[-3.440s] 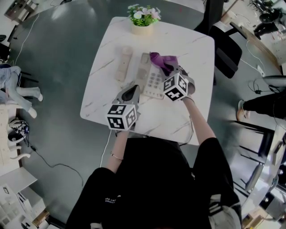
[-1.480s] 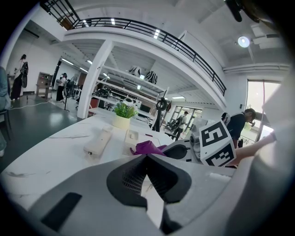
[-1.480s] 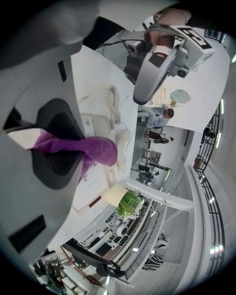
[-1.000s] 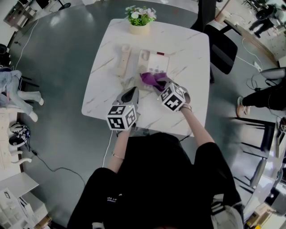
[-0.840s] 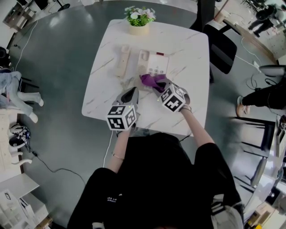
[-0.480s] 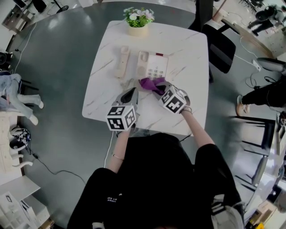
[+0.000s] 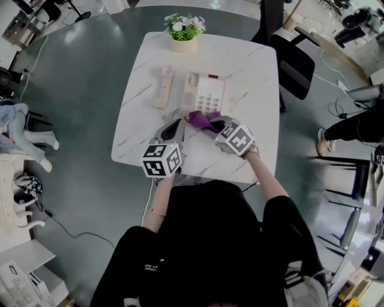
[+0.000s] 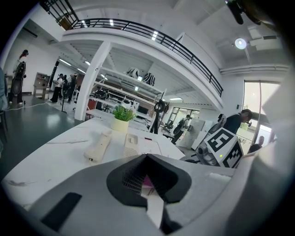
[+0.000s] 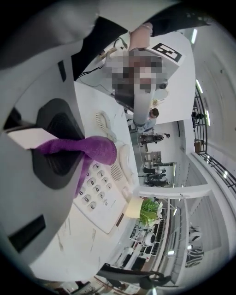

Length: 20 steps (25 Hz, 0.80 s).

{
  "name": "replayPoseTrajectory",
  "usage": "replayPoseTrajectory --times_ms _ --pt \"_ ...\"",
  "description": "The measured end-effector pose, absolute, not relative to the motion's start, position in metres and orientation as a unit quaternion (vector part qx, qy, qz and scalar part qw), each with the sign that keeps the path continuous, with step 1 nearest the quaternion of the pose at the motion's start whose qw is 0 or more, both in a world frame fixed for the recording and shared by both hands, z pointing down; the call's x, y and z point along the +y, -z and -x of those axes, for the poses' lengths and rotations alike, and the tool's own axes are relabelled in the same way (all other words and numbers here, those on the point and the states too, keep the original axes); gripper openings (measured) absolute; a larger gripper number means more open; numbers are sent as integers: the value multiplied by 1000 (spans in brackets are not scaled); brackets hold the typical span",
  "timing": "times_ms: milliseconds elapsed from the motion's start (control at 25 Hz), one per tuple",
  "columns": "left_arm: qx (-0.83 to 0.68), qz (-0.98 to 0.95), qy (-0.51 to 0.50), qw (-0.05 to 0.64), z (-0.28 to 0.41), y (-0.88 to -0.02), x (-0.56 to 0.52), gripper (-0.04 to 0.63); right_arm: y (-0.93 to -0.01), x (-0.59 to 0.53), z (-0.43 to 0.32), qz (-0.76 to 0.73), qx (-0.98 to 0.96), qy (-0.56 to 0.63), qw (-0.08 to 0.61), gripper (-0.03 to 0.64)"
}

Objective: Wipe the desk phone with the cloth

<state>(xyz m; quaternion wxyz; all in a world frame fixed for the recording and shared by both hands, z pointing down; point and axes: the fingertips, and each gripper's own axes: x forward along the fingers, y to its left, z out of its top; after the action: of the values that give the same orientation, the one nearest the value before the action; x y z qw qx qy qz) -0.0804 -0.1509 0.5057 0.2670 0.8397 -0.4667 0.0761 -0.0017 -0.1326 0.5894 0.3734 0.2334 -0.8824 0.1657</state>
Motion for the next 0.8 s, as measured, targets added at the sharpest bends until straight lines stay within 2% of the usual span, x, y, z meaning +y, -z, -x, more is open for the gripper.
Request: replayPoseTrajectory --times_ms 400,600,800 --pt "-481 -844 -54 232 99 -476 -154 -3 -544 -153 -7 -289 -897 -268 200 37" --pt "-490 -846 -39 206 109 -457 -154 -3 -506 -165 -17 -322 -902 -269 100 37" --pt "-500 -846 -21 183 119 -435 -154 -3 -466 -176 -30 -358 -901 -243 32 37"
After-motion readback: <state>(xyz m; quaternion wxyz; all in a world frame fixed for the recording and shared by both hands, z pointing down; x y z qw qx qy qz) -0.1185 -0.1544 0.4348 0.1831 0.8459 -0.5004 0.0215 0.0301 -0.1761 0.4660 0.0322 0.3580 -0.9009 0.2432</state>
